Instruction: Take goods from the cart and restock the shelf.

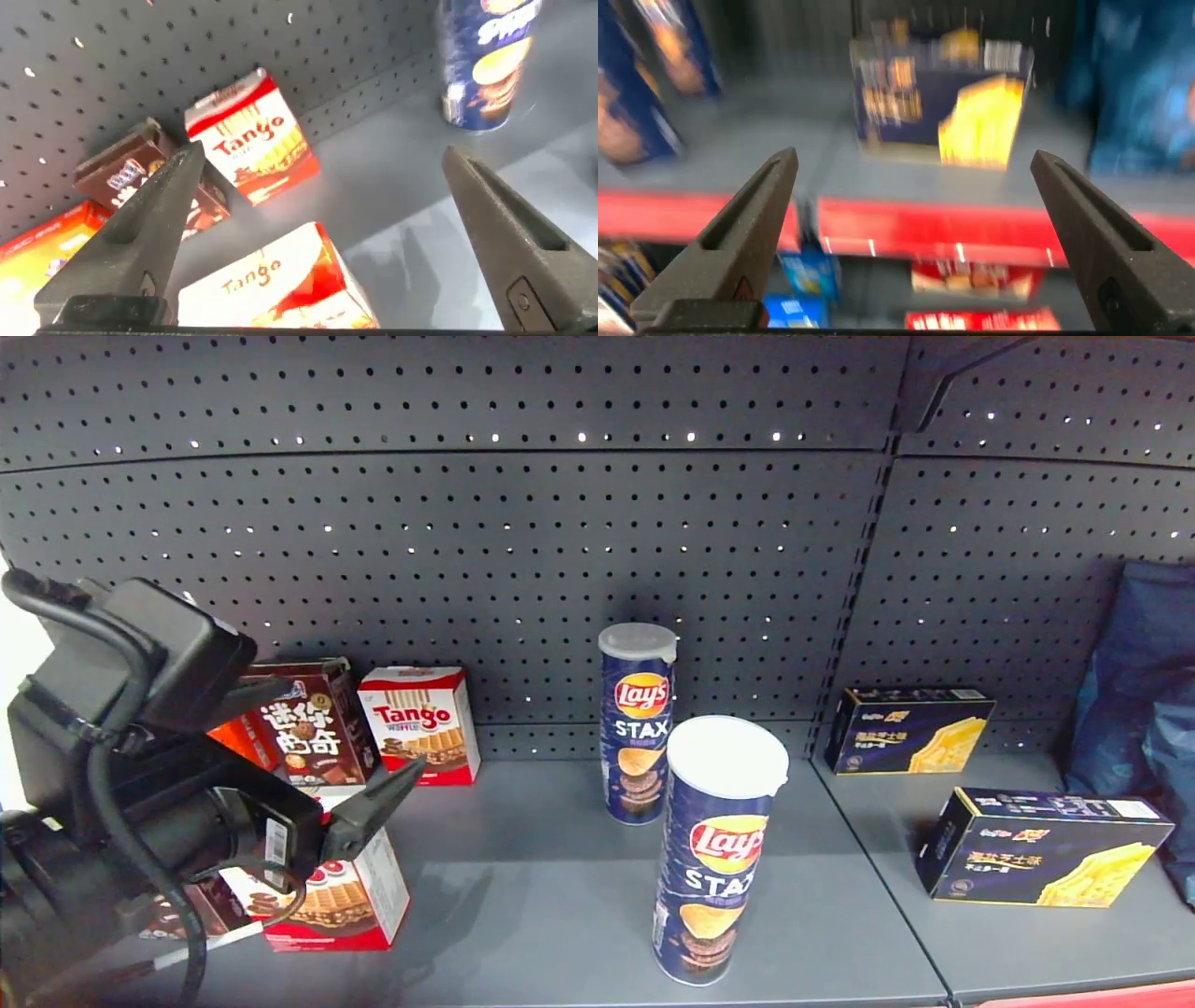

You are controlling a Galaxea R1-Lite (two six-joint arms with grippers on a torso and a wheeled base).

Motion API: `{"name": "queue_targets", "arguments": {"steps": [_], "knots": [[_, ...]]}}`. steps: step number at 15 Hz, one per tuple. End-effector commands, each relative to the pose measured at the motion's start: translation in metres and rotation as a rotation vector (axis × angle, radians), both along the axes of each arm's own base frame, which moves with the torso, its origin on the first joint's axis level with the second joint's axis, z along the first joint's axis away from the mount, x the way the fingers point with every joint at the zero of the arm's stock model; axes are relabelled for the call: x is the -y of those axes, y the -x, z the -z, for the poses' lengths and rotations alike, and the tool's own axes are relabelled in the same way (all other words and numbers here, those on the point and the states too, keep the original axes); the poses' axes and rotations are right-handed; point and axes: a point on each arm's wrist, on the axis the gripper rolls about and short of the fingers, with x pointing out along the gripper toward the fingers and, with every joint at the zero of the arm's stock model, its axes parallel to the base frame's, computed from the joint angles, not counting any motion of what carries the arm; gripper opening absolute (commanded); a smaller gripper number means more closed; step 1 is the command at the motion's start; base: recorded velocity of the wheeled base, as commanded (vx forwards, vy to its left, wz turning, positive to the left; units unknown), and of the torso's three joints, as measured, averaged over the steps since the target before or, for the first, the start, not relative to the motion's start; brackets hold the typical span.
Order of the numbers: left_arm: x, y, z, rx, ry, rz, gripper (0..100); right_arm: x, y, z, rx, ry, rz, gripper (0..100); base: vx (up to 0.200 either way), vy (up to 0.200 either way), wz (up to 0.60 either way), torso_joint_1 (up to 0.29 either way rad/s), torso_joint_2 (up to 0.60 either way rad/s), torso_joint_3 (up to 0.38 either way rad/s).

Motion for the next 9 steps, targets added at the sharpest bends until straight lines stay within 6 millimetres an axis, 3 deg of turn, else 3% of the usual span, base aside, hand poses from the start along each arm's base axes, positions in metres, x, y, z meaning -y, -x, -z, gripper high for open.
{"name": "queue_targets", "arguments": {"steps": [1, 4, 9], "knots": [[-0.003, 0.006, -0.006, 0.026, 0.02, 0.008, 100, -0.01, -0.059, -0.097, -0.132, 0.035, -0.308, 100, 0.0, 0.0, 0.0, 0.0, 0.0, 0.0], [-0.003, 0.006, -0.006, 0.02, 0.039, 0.044, 100, -0.036, -0.093, -0.096, -0.272, 0.108, -0.544, 100, 0.0, 0.0, 0.0, 0.0, 0.0, 0.0], [-0.002, 0.004, -0.005, -0.004, 0.089, 0.052, 100, -0.089, -0.133, -0.077, -0.417, 0.218, -0.675, 100, 0.0, 0.0, 0.0, 0.0, 0.0, 0.0]]}}
